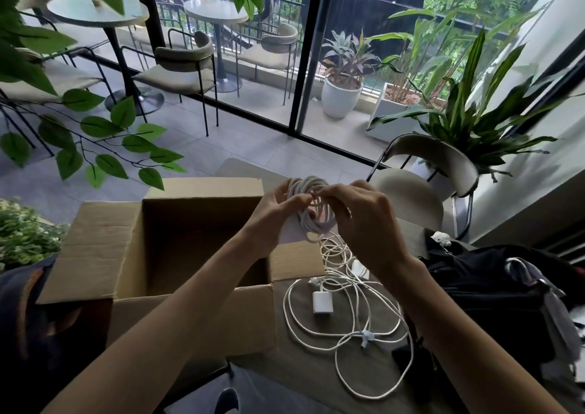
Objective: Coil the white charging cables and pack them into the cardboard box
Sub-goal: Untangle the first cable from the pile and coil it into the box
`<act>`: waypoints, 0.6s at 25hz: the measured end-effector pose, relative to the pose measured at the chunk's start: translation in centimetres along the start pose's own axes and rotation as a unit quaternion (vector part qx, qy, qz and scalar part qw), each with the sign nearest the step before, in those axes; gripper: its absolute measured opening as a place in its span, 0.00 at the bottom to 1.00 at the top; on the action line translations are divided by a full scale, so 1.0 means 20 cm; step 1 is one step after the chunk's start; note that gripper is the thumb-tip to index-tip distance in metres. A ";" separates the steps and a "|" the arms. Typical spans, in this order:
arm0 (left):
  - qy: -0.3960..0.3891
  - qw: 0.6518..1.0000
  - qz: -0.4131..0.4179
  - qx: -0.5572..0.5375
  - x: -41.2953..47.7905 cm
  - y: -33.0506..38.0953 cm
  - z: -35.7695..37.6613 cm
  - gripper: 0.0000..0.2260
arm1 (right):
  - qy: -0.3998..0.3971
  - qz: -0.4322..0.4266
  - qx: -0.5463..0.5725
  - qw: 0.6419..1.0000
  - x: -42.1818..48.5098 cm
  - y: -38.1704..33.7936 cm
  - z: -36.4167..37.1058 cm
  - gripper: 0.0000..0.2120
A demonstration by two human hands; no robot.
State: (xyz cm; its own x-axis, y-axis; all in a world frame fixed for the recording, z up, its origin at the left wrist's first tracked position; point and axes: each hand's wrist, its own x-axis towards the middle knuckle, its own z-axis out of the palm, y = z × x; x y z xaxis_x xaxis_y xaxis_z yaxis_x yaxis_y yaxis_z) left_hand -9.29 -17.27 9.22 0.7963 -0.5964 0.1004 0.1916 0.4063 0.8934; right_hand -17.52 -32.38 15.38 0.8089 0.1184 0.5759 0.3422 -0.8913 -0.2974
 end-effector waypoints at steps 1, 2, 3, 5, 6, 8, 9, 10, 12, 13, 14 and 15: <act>0.006 1.000 -0.015 -0.016 0.01 0.01 0.01 0.20 | 0.018 0.013 0.021 1.000 0.00 0.01 0.00 0.05; 0.008 0.999 -0.029 -0.023 0.02 0.02 0.01 0.22 | 0.029 0.030 0.043 0.998 0.00 0.02 0.00 0.06; 0.004 0.999 -0.043 -0.026 0.02 0.03 0.01 0.24 | 0.030 0.049 0.064 0.996 0.00 0.04 0.00 0.09; -0.007 0.997 -0.070 -0.039 0.03 0.03 -0.01 0.24 | 0.009 0.100 0.114 0.988 -0.02 0.06 0.00 0.18; -0.010 0.995 -0.084 -0.051 0.03 0.03 -0.03 0.23 | -0.006 0.127 0.151 0.980 -0.03 0.07 0.00 0.22; -0.013 0.989 -0.114 -0.091 0.02 0.02 -0.05 0.24 | -0.054 0.157 0.232 0.958 -0.05 0.09 0.00 0.30; -0.014 0.985 -0.128 -0.114 0.01 0.01 -0.06 0.27 | -0.093 0.164 0.267 0.945 -0.06 0.10 0.01 0.34; -0.018 0.982 -0.136 -0.133 0.01 0.01 -0.07 0.28 | -0.134 0.169 0.290 0.932 -0.08 0.11 0.03 0.39; -0.028 0.980 -0.141 -0.140 -0.01 0.00 -0.11 0.29 | -0.198 0.174 0.316 0.911 -0.10 0.12 0.10 0.45; -0.030 0.982 -0.138 -0.128 -0.02 -0.01 -0.13 0.28 | -0.215 0.175 0.322 0.905 -0.10 0.12 0.15 0.45; -0.023 0.985 -0.134 -0.109 -0.04 -0.02 -0.16 0.27 | -0.227 0.173 0.329 0.900 -0.09 0.11 0.20 0.43; -0.013 0.987 -0.130 -0.092 -0.06 -0.03 -0.19 0.26 | -0.242 0.179 0.361 0.883 -0.07 0.11 0.25 0.39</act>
State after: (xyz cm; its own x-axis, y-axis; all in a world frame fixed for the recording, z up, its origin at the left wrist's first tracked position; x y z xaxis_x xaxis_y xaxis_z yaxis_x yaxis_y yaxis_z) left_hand -8.22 -14.06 6.93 0.6917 -0.7142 -0.1073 0.4905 0.3555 0.7956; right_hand -15.49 -32.37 10.07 0.9765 0.2155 0.0055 0.0976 -0.4197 -0.9024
